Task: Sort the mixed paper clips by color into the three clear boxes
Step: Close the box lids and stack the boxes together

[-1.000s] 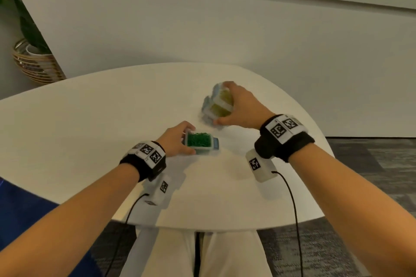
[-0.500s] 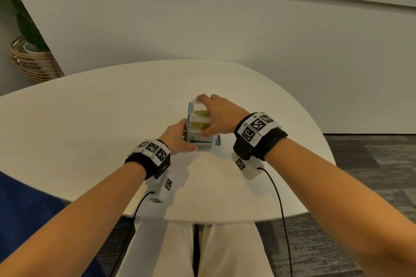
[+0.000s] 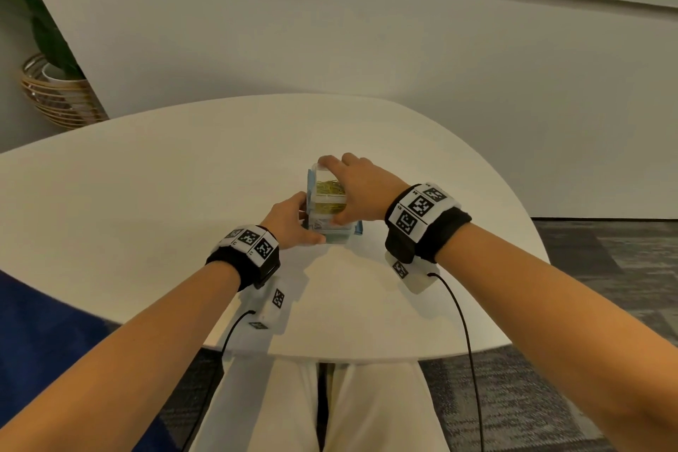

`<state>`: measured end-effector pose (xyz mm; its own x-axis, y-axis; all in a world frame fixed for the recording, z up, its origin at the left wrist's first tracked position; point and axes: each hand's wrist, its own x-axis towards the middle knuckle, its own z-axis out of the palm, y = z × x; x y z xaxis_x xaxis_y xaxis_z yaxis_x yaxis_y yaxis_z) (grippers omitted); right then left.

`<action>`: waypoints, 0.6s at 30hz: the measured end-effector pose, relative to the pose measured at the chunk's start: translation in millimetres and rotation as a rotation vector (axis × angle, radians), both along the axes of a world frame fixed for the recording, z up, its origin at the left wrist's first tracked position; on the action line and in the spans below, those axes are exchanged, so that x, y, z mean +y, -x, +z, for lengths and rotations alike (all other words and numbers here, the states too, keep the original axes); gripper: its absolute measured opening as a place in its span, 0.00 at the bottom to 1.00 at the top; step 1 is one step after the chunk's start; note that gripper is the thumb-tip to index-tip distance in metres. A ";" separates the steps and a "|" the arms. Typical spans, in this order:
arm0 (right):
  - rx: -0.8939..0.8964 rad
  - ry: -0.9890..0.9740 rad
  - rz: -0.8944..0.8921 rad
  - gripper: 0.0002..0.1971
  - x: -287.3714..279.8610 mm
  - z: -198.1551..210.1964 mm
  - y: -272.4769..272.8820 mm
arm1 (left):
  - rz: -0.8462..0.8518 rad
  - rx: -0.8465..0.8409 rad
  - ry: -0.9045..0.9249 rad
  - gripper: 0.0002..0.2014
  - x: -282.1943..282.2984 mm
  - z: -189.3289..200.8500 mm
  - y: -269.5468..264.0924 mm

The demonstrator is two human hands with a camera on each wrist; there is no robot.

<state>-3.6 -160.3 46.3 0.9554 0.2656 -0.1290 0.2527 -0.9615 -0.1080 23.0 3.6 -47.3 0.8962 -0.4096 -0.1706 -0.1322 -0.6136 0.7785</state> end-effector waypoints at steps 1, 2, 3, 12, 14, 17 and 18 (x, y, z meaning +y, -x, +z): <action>0.000 0.000 -0.002 0.50 0.6 -0.6 -0.2 | -0.001 -0.004 0.000 0.33 -0.3 0.9 0.2; 0.002 0.000 -0.003 0.50 0.9 -1.5 -0.7 | -0.005 -0.008 -0.008 0.33 -0.6 2.0 0.6; 0.008 0.000 -0.005 0.50 1.0 -2.2 -1.3 | -0.009 -0.018 -0.014 0.33 -1.0 3.4 0.9; 0.046 0.047 -0.027 0.49 7.3 -0.3 -3.7 | 0.006 0.046 -0.056 0.36 -6.1 13.0 0.5; 0.052 0.045 -0.012 0.48 5.2 0.2 -3.4 | 0.031 0.092 -0.033 0.45 -6.3 6.8 -2.8; 0.048 0.049 -0.011 0.48 5.2 0.5 -3.0 | 0.112 0.133 -0.045 0.47 -6.7 0.7 -6.2; 0.045 0.046 -0.017 0.48 5.7 0.1 -3.5 | 0.148 0.129 -0.075 0.43 -6.3 3.4 -4.4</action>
